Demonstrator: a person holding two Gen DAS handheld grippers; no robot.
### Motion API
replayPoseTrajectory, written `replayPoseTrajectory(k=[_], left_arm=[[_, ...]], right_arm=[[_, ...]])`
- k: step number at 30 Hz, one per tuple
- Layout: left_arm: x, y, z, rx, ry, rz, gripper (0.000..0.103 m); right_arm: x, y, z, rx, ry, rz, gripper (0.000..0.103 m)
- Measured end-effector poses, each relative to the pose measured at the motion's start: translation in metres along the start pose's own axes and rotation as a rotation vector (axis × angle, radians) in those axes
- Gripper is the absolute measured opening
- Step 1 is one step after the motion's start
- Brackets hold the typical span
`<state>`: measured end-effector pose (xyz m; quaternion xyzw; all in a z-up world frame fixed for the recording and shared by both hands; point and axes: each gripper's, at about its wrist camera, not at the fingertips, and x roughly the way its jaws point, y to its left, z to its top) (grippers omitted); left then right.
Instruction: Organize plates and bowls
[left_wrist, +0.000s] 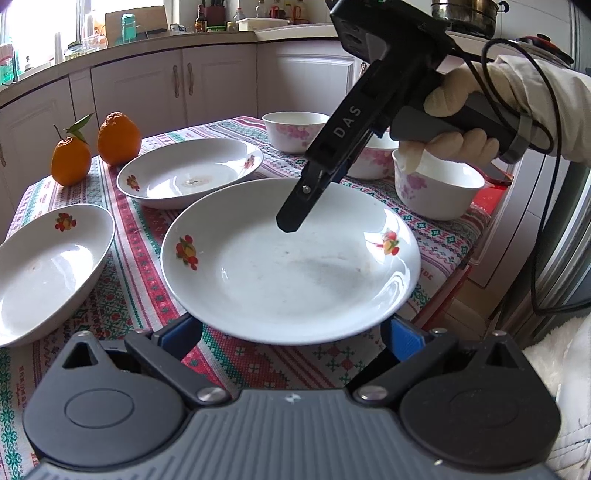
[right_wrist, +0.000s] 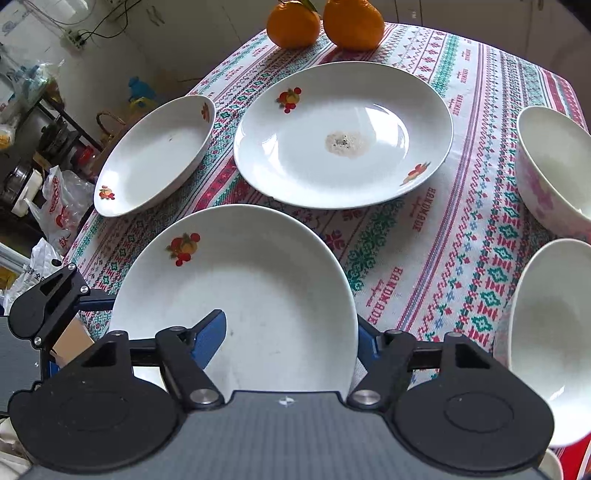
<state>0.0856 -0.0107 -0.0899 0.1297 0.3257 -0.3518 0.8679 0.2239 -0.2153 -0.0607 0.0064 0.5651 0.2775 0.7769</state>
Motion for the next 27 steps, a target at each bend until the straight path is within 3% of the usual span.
replayPoseTrajectory(k=[12, 27], left_arm=[[0.003, 0.002, 0.002, -0.003, 0.014, -0.009, 0.102], [-0.008, 0.005, 0.007, -0.019, 0.012, -0.019, 0.102]], right_arm=[[-0.004, -0.016, 0.006, 0.048, -0.008, 0.093, 0.077], [-0.013, -0.009, 0.008, 0.03, -0.018, 0.092, 0.077]])
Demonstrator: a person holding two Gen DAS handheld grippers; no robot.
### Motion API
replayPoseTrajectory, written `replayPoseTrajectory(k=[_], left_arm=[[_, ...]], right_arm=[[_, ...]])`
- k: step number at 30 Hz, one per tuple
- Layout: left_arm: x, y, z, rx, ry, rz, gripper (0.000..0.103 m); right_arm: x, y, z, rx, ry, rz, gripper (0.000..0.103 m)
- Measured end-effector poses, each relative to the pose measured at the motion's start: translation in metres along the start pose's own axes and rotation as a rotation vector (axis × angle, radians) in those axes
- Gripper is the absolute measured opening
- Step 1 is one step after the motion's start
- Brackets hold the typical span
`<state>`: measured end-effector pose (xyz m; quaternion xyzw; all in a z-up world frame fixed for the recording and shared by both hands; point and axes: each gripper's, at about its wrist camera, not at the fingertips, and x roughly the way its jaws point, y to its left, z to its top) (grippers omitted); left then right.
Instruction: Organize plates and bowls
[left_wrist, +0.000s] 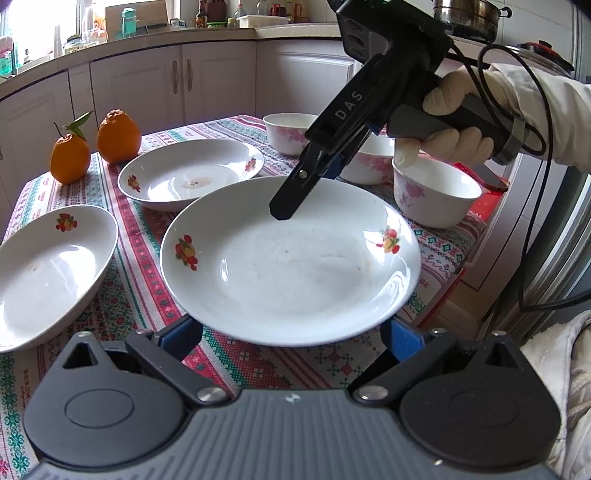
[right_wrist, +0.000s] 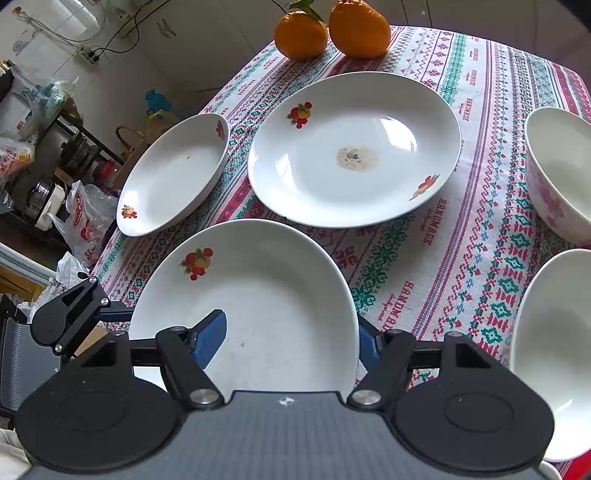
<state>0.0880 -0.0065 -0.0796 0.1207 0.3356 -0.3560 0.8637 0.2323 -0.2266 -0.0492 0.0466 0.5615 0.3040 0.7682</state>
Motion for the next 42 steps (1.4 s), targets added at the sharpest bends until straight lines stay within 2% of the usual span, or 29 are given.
replayPoseTrajectory(k=[7, 17, 32, 42], left_arm=[[-0.013, 0.005, 0.003, -0.022, -0.011, 0.014, 0.102], [-0.038, 0.03, 0.006, -0.053, -0.036, 0.079, 0.102], [-0.064, 0.088, -0.005, -0.128, -0.05, 0.198, 0.102], [-0.066, 0.116, -0.014, -0.175, -0.042, 0.248, 0.102]], right_arm=[[-0.003, 0.014, 0.011, -0.032, -0.006, 0.009, 0.077], [0.008, 0.045, 0.049, -0.108, -0.003, 0.033, 0.077], [0.062, 0.096, 0.119, -0.219, 0.04, 0.086, 0.077], [0.095, 0.115, 0.147, -0.253, 0.052, 0.102, 0.077]])
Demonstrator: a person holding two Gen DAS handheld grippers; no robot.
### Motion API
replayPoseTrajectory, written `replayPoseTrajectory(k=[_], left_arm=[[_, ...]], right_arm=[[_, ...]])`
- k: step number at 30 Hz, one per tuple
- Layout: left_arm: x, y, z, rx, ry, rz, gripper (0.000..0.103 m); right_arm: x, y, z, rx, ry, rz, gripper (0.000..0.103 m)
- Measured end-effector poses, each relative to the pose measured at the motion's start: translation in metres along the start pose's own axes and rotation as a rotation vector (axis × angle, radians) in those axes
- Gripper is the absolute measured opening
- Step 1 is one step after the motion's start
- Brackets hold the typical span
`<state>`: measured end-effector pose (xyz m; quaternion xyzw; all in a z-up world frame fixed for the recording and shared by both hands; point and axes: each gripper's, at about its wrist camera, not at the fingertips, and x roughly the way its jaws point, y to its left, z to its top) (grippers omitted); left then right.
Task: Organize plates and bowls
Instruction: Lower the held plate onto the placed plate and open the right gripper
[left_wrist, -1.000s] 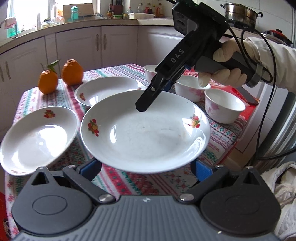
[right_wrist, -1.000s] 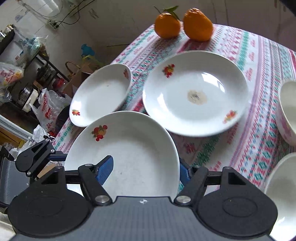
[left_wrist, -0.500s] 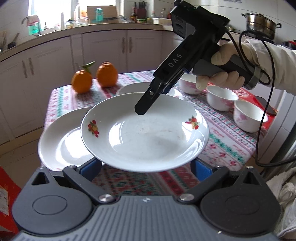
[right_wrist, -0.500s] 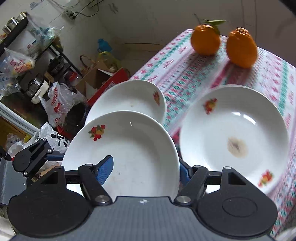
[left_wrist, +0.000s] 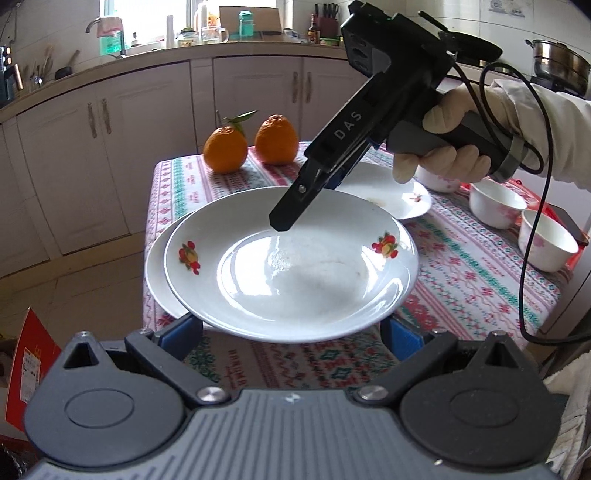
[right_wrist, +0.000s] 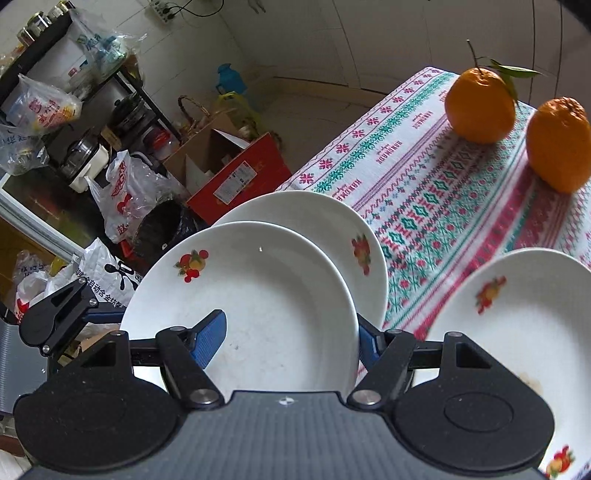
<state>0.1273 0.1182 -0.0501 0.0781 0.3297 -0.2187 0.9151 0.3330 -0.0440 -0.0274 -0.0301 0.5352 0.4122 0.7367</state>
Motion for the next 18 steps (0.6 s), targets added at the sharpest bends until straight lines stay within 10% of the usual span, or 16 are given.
replayPoseTrajectory(k=[18], left_arm=[[0.015, 0.032, 0.005, -0.069, 0.021, -0.036, 0.102]], right_arm=[[0.021, -0.013, 0.018, 0.02, 0.009, -0.014, 0.077]])
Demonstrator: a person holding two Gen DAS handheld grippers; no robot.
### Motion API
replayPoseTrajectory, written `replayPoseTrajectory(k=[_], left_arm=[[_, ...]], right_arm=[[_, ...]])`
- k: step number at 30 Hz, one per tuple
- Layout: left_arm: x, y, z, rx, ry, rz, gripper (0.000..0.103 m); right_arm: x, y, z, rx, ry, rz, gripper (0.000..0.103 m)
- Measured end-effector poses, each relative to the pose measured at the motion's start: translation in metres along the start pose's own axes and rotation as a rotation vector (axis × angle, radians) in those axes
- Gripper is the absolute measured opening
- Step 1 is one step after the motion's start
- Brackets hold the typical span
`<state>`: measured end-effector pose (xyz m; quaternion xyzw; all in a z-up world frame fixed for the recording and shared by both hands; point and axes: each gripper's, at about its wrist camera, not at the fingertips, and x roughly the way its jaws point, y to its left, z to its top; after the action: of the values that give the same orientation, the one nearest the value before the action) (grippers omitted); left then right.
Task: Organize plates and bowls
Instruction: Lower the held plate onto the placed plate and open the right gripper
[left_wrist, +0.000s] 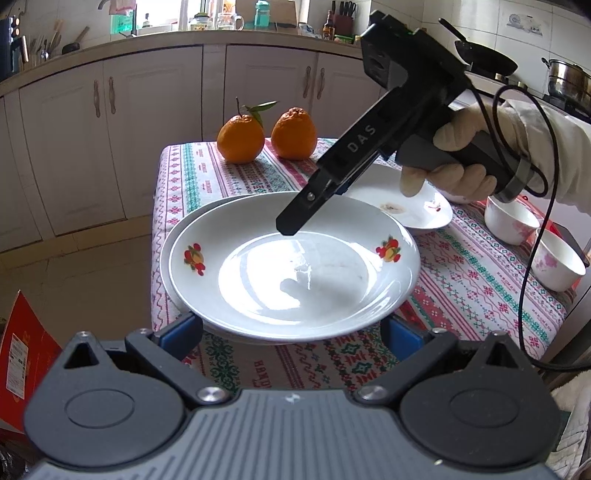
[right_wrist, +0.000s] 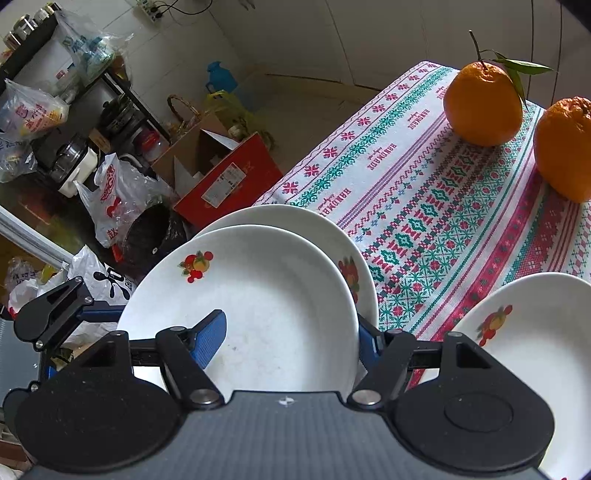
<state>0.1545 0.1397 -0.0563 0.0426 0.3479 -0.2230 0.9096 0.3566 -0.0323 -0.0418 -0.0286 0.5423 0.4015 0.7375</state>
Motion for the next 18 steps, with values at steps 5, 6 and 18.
replayPoseTrajectory(k=[5, 6, 18], left_arm=[[0.006, 0.005, 0.001, -0.023, 0.011, -0.004, 0.102], [0.007, 0.007, 0.001, -0.029, 0.011, -0.005, 0.102], [0.013, 0.012, 0.0, -0.038, 0.019, -0.008, 0.102]], right_arm=[[-0.001, 0.001, 0.001, -0.006, -0.002, -0.007, 0.077], [-0.001, 0.001, 0.001, -0.008, -0.002, -0.008, 0.077], [-0.005, 0.001, -0.001, 0.0, -0.013, -0.005, 0.077]])
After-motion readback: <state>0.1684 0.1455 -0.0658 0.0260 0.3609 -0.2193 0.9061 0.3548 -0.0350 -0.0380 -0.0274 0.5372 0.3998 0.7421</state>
